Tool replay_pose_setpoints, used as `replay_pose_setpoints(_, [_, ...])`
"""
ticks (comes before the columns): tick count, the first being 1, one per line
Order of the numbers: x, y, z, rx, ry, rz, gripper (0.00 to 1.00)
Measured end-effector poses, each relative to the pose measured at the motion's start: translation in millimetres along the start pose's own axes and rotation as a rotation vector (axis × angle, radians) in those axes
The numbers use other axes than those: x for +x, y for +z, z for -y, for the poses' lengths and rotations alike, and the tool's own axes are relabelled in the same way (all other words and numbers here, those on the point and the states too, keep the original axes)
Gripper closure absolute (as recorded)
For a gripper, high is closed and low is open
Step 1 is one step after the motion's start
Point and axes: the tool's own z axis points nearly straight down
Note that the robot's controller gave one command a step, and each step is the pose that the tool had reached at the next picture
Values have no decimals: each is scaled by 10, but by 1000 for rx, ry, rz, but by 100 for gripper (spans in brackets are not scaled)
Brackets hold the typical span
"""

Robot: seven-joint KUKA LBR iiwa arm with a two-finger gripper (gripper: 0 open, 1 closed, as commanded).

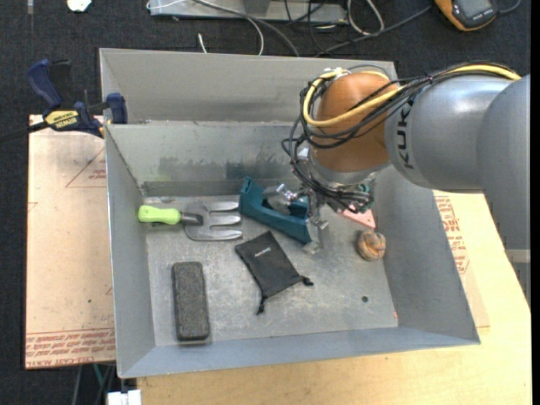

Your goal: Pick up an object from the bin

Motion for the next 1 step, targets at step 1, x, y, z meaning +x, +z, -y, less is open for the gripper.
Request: replay_pose_setpoints(1, [6, 6, -1, 0, -1, -1, 100])
